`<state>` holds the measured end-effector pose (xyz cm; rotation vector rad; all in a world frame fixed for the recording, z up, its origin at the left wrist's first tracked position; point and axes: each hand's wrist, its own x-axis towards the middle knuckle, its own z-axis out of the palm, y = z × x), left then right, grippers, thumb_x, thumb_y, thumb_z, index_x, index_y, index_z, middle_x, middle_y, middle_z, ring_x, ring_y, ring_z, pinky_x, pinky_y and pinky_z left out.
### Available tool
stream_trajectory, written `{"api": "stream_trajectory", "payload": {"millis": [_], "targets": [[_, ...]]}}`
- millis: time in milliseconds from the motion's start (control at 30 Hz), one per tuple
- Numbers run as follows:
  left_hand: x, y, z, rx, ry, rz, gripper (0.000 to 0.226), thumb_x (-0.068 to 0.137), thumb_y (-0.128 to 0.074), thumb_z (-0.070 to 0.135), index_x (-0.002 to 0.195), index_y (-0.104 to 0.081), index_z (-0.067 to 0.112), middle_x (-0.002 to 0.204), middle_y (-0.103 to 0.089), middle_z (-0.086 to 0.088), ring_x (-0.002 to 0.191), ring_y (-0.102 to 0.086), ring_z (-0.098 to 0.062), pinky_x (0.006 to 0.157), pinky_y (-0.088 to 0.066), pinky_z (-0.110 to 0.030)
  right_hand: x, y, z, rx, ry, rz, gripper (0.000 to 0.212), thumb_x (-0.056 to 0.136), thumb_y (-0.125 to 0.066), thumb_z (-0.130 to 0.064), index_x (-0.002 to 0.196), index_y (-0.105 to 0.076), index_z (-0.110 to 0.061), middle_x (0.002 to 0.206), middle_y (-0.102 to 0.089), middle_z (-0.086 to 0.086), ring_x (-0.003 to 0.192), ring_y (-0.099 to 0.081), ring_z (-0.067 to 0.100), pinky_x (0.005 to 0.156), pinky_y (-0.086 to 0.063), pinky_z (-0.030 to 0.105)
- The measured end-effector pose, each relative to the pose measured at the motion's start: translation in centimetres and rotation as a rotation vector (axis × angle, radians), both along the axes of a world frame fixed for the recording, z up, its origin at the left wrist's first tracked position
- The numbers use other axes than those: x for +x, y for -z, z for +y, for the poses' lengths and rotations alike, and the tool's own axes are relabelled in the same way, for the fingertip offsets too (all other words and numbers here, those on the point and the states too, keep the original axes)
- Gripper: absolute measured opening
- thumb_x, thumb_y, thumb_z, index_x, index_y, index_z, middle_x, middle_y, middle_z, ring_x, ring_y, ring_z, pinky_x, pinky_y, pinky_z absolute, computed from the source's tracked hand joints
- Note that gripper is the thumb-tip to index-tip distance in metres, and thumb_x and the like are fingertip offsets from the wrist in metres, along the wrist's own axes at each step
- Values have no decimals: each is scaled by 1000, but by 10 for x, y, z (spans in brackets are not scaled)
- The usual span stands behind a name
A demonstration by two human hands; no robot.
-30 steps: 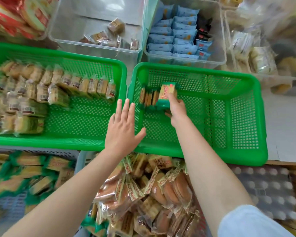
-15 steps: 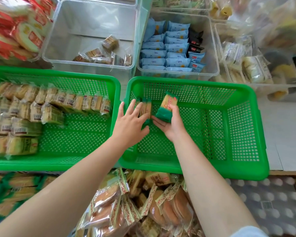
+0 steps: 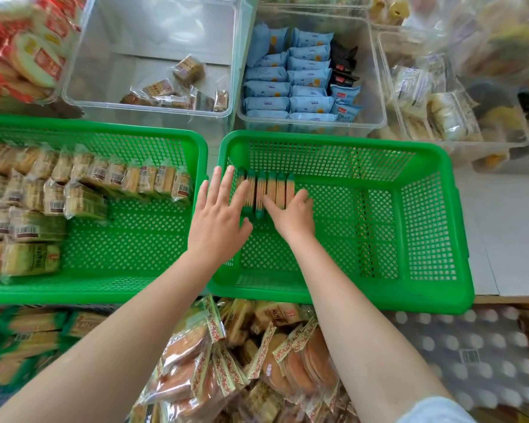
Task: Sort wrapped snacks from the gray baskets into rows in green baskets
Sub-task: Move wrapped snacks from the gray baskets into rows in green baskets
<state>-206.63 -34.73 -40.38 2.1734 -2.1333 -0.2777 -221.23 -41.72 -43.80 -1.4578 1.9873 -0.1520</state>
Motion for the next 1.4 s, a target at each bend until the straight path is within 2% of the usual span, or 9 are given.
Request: {"api": "stream_trajectory", "payload": {"millis": [100,233,433,700,833,933,1067,1233,1400], "targets": [[4,0,15,13,-113,19,81,96,-48,39,161,-7,15,167,6,-12,154,10,-29,126,1,-45,0,-5,6,98,28,-112,94,90,-49,-71,157,-13,-15,157,-27,18,125,-53,39,81,-50,39],[12,2,33,51,-137,74,70,101,-36,24,160,-2,11,168,5,-6,154,12,-26,125,-12,-45,7,-16,13,363,428,-730,76,98,-53,-53,157,-9,-34,143,-41,11,88,-69,34,70,-63,44],[15,2,37,61,-99,140,69,100,-38,14,159,-4,8,168,0,-6,154,13,-29,125,-14,-44,27,-15,1,314,686,-1195,49,97,-56,-29,141,-35,-22,140,-48,21,104,-60,42,73,-60,49],[19,-8,43,107,-79,181,68,103,-40,23,160,-6,11,168,0,-4,154,14,-27,125,-14,-45,8,-41,44,246,412,-772,73,99,-51,-21,156,-11,-41,144,-46,14,99,-68,35,87,-60,47],[31,-44,87,155,-54,358,49,105,-42,40,149,-45,19,163,-29,0,153,-16,-22,122,-21,-45,10,-80,108,-63,206,-469,54,95,-56,-15,145,-36,-22,96,-64,0,90,-69,28,79,-57,36],[65,-63,154,-49,-121,426,37,101,-45,39,117,-71,18,123,-68,-1,111,-62,-20,92,-47,-36,39,-107,168,-279,56,-444,22,96,-56,-12,114,-54,-23,82,-62,-3,72,-62,16,58,-45,17],[146,-50,241,-145,-326,355,35,95,-43,34,85,-72,16,78,-70,4,63,-63,-19,52,-48,-28,112,-106,240,-262,-276,-494,12,96,-56,-11,101,-62,-19,74,-56,-9,64,-52,7,59,-42,20],[251,-2,328,238,-490,174,37,101,-49,39,123,-65,15,112,-70,-2,92,-67,-21,59,-53,-32,212,-64,298,-6,-639,-410,9,97,-54,-15,102,-62,-15,91,-55,-3,80,-54,16,70,-42,31],[295,21,372,372,-417,148,50,101,-49,40,146,-46,19,139,-57,-10,110,-63,-22,68,-54,-30,273,8,317,408,-763,20,59,101,-53,-16,153,-27,-16,160,-21,13,128,-50,33,77,-51,37]]}}
